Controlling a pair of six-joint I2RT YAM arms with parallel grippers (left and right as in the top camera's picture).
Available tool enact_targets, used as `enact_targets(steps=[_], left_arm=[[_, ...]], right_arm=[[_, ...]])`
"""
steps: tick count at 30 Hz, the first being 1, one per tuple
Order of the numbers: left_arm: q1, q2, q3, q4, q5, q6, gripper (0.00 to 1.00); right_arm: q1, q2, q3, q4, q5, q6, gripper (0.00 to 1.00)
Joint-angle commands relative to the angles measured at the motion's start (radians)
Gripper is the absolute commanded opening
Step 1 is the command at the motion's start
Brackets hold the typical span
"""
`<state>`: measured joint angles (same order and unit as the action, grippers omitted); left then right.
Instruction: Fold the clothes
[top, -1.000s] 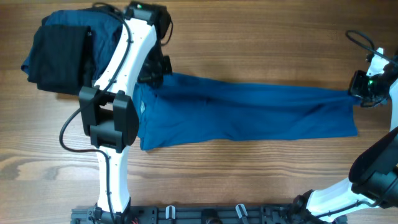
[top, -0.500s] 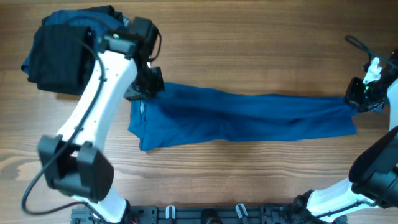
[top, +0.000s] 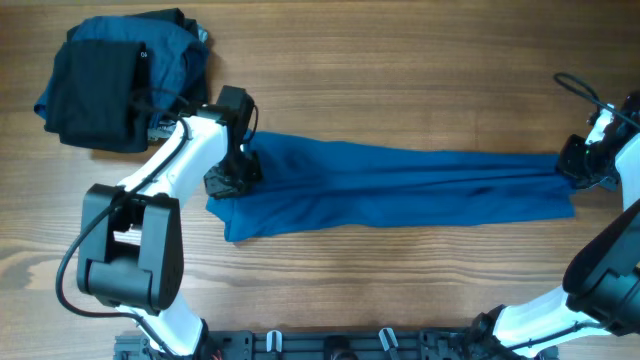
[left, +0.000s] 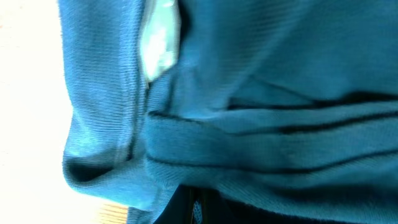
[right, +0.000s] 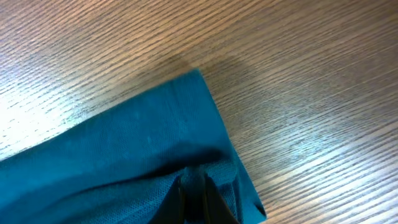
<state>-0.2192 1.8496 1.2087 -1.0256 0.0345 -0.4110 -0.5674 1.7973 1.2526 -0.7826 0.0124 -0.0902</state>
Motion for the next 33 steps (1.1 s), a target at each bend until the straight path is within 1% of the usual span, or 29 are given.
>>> enact_targets(steps=[1,6,12,13,16,18,19,20,21,22,23,24,26,28,29,30,31,32,33], left_arm=[[0.044,-0.004,-0.018,-0.004,-0.005,-0.017,0.04],[0.047,-0.004,-0.018,-0.029,-0.005,-0.017,0.04],[0.047,-0.004,-0.018,-0.033,-0.001,-0.017,0.04],[0.047,-0.004,-0.018,-0.033,0.000,-0.017,0.04],[0.047,-0.004,-0.018,-0.041,-0.001,-0.016,0.04],[0.047,-0.004,-0.018,-0.054,-0.001,-0.016,0.04],[0.047,-0.006,-0.015,-0.058,-0.001,-0.016,0.04],[0.048,-0.006,0.006,-0.070,-0.001,-0.014,0.04],[0.047,-0.006,0.028,-0.084,-0.001,-0.013,0.04],[0.047,-0.006,0.060,-0.104,-0.001,-0.013,0.06],[0.047,-0.008,0.089,-0.122,-0.001,-0.013,0.09],[0.047,-0.011,0.134,-0.150,-0.001,-0.013,0.13],[0.047,-0.017,0.229,-0.203,-0.001,-0.013,0.20],[0.047,-0.019,0.325,-0.244,-0.001,-0.013,0.31],[0.047,-0.019,0.358,-0.252,0.000,-0.014,0.38],[0.047,-0.019,0.380,-0.250,0.006,-0.013,0.43],[0.047,-0.019,0.395,-0.237,0.024,-0.013,0.39],[0.047,-0.019,0.395,-0.216,0.040,-0.013,0.24],[0.047,-0.016,0.394,-0.196,0.053,-0.013,0.13]], right_arm=[[-0.009,0.072,-0.003,0.008,0.039,0.011,0.04],[-0.008,0.142,-0.003,-0.018,0.040,0.015,0.04],[-0.010,0.148,-0.014,-0.025,0.044,0.049,0.05],[-0.010,0.148,-0.024,-0.024,0.044,0.049,0.05],[-0.010,0.147,-0.032,-0.034,0.043,0.054,0.12],[-0.010,0.136,0.005,-0.073,0.045,0.057,0.26],[-0.010,0.125,0.049,-0.110,0.044,0.064,0.38],[-0.010,0.108,0.121,-0.162,0.043,0.067,0.52],[-0.010,0.095,0.166,-0.193,0.042,0.067,0.59],[-0.010,0.082,0.216,-0.226,0.039,0.067,0.66],[-0.010,0.074,0.253,-0.249,0.033,0.067,0.69],[-0.010,0.068,0.293,-0.273,0.011,0.066,0.69],[-0.010,0.059,0.336,-0.296,-0.063,0.066,0.64],[-0.008,0.060,0.340,-0.303,-0.145,0.064,0.49],[-0.006,0.061,0.331,-0.303,-0.167,0.065,0.37],[-0.002,0.061,0.316,-0.303,-0.171,0.066,0.25],[0.000,0.061,0.298,-0.300,-0.171,0.067,0.18],[0.003,0.061,0.274,-0.289,-0.170,0.067,0.14],[0.005,0.061,0.248,-0.273,-0.170,0.068,0.13]])
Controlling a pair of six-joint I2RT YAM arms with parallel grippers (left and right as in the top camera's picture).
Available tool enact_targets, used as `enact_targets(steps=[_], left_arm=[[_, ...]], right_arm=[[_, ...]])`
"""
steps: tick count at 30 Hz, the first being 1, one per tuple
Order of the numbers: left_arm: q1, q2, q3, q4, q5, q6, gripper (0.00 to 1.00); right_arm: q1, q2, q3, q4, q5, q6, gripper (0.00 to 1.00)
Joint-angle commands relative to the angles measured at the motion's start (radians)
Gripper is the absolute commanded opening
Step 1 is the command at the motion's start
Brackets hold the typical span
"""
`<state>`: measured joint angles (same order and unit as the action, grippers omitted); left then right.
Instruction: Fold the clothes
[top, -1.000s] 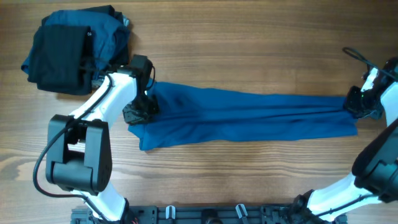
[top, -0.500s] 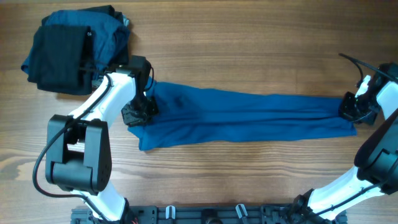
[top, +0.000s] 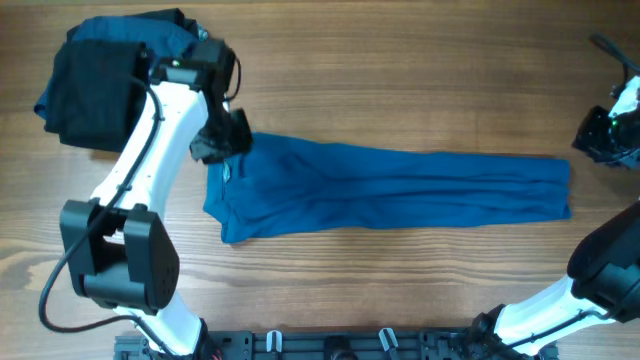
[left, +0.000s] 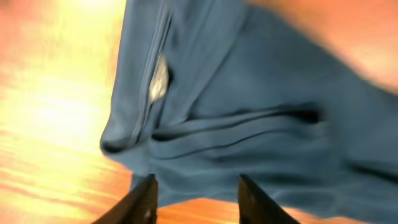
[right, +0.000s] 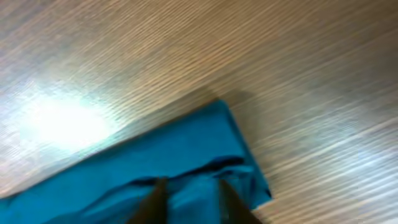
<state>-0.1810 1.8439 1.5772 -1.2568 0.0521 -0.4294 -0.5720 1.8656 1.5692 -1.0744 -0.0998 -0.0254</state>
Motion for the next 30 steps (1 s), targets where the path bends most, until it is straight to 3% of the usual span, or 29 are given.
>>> enact_targets(steps=[1,9,18,22,26,30], left_arm=[[0.007,-0.004,0.024,0.051,0.050,0.006,0.05],[-0.049,0.116,-0.006,0.164,0.097,0.006,0.04],[-0.067,0.303,-0.006,0.135,0.085,0.006,0.04],[-0.067,0.336,-0.006,0.213,0.054,0.006,0.04],[-0.065,0.362,-0.006,0.329,0.009,0.009,0.04],[-0.063,0.362,-0.006,0.451,-0.002,0.086,0.04]], right_arm=[[0.009,-0.007,-0.096,0.038,-0.058,0.006,0.12],[0.010,-0.007,-0.318,0.214,-0.058,0.083,0.12],[0.013,-0.006,-0.494,0.354,-0.058,0.141,0.10],[0.013,-0.006,-0.549,0.458,-0.058,0.158,0.07],[0.024,-0.004,-0.630,0.670,-0.050,0.156,0.04],[0.041,-0.004,-0.635,0.782,-0.050,0.156,0.04]])
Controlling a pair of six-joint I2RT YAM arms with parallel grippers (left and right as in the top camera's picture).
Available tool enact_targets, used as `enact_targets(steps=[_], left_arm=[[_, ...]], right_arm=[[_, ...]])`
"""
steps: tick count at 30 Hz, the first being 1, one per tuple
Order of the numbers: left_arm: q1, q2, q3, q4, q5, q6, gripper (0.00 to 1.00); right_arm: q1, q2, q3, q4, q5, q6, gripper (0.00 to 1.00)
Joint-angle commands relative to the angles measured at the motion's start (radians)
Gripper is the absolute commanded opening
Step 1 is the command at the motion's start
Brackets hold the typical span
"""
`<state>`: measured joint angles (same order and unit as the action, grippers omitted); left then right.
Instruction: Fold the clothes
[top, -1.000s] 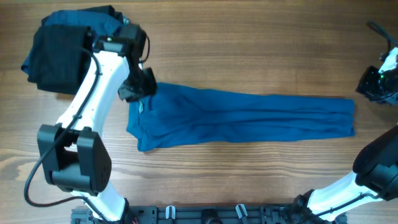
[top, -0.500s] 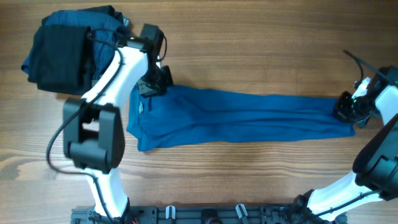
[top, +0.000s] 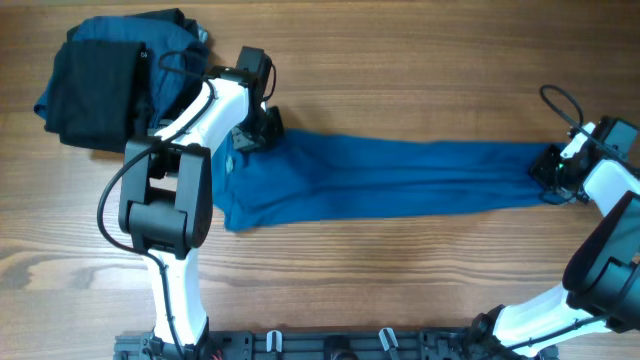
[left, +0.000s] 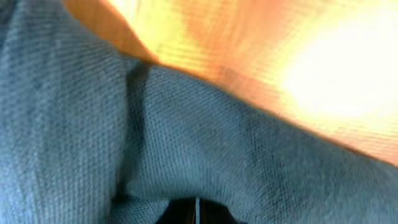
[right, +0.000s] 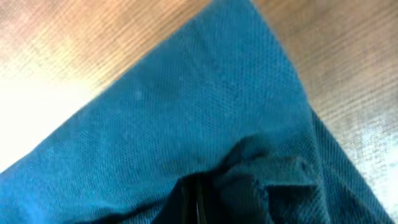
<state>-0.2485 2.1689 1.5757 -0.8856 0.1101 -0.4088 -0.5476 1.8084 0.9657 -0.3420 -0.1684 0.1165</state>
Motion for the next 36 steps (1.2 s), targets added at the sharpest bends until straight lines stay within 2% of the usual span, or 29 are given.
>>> enact_targets(steps=[1,6,10,11,16,21,24,27,28,29,30,31,33,34,36], left_arm=[[0.005,0.037,-0.005,0.104,-0.079,0.065,0.04],[0.005,0.037,-0.005,0.311,-0.119,0.117,0.04],[0.005,0.036,0.014,0.392,-0.119,0.141,0.04],[0.005,0.033,0.047,0.373,-0.119,0.141,0.04],[0.004,-0.075,0.286,0.175,-0.119,0.130,0.04],[0.007,-0.215,0.345,0.003,-0.123,0.038,0.05],[0.021,-0.222,0.345,-0.129,-0.123,0.001,0.13],[0.066,-0.221,0.344,-0.216,-0.123,-0.011,0.13],[0.087,-0.221,0.344,-0.231,-0.121,-0.026,0.17],[0.105,-0.221,0.344,-0.239,-0.108,-0.026,0.25],[0.130,-0.221,0.344,-0.251,-0.087,-0.026,0.39],[0.146,-0.221,0.344,-0.261,-0.073,-0.026,0.45],[0.173,-0.221,0.344,-0.290,-0.066,-0.026,0.47],[0.183,-0.221,0.343,-0.301,-0.066,-0.026,0.66],[0.191,-0.221,0.341,-0.303,-0.066,-0.026,0.93]], right_arm=[[0.022,0.053,-0.032,0.077,0.018,0.013,0.04],[0.072,0.053,-0.032,0.229,0.018,0.010,0.09],[0.123,0.050,-0.015,0.352,0.010,-0.066,0.20],[0.124,0.046,0.006,0.349,0.010,-0.069,0.25],[0.124,-0.092,0.105,0.212,-0.078,-0.080,0.33],[0.160,-0.281,0.118,0.026,-0.365,-0.253,0.33],[0.261,-0.276,0.117,-0.031,-0.457,-0.431,0.33],[0.405,-0.214,0.117,-0.010,-0.448,-0.544,0.34],[0.445,-0.189,0.117,0.008,-0.429,-0.556,0.38],[0.496,-0.155,0.117,0.045,-0.390,-0.563,0.41],[0.540,-0.119,0.117,0.089,-0.344,-0.562,0.41],[0.577,-0.084,0.117,0.132,-0.303,-0.562,0.43],[0.639,-0.020,0.117,0.206,-0.283,-0.562,0.45],[0.666,0.002,0.117,0.225,-0.303,-0.562,0.46],[0.714,0.025,0.117,0.239,-0.318,-0.562,0.49]])
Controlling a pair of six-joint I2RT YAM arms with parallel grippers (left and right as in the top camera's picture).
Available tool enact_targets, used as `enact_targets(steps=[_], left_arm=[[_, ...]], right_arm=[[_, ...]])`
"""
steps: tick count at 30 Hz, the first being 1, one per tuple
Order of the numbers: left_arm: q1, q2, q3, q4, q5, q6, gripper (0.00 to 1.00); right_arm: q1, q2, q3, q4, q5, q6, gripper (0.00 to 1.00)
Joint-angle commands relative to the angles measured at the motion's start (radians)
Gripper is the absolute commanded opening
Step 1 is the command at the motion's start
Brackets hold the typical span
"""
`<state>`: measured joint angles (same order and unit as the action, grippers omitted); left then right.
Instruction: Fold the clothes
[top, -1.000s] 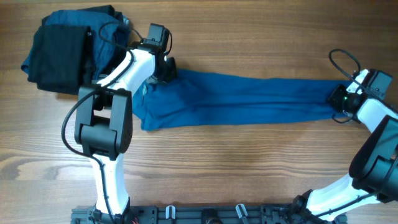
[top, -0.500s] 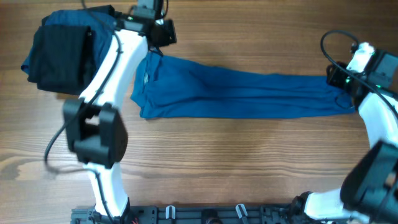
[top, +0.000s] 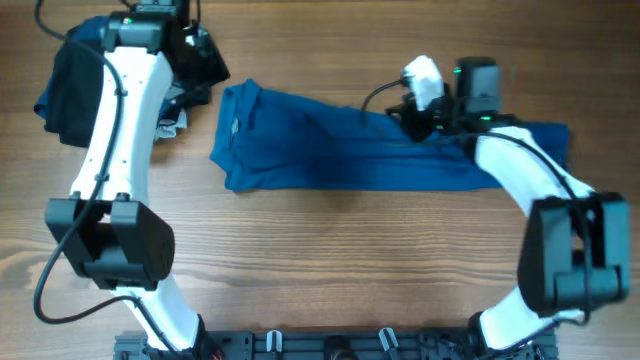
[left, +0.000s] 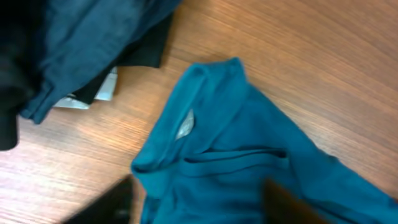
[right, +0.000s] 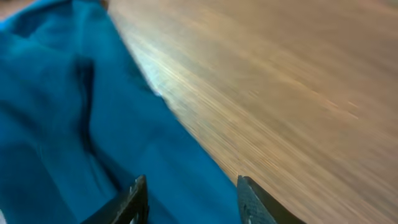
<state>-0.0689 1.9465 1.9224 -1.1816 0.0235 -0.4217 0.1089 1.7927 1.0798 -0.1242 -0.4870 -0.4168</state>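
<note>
A long blue garment lies flat across the table, its collar end with a white label at the left. My left gripper hangs open at the back left, above the collar end and touching nothing. Over the middle of the garment's far edge, my right gripper is open, and its fingertips stand apart above the blue cloth where it meets bare wood. The garment's right end lies loose.
A pile of dark blue and black clothes sits at the back left corner, just left of the left gripper, and shows in the left wrist view as a dark pile. The wooden table extends in front of the garment.
Both grippers were shut on the garment's ends and are now open. The left one is up beside the pile. The right one is at the middle of the garment's far edge. The garment lies farther back.
At first both grippers were shut on the stretched garment's ends. Then both stood open and clear of it, the cloth lying flat. Then they were shut on the far corners of both ends. Now both are open again and the garment lies flat nearer the far side.
</note>
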Motion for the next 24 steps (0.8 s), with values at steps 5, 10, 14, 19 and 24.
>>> enact_targets(steps=[5,10,14,19,24], left_arm=[[0.012,0.001,-0.005,-0.005,0.020,-0.013,1.00],[0.012,0.001,-0.005,-0.005,0.020,-0.013,1.00],[0.012,0.001,-0.005,-0.005,0.020,-0.013,1.00],[0.012,0.001,-0.005,-0.005,0.020,-0.013,1.00],[0.012,0.001,-0.005,-0.005,0.020,-0.013,1.00]], right_arm=[[0.167,0.056,0.003,0.041,0.001,-0.033,0.57],[0.228,0.077,0.003,0.045,0.058,-0.101,0.57],[0.229,0.131,0.003,0.084,0.069,-0.108,0.57],[0.229,0.183,0.003,0.112,0.069,-0.107,0.52],[0.229,0.180,0.003,0.092,0.043,-0.078,0.45]])
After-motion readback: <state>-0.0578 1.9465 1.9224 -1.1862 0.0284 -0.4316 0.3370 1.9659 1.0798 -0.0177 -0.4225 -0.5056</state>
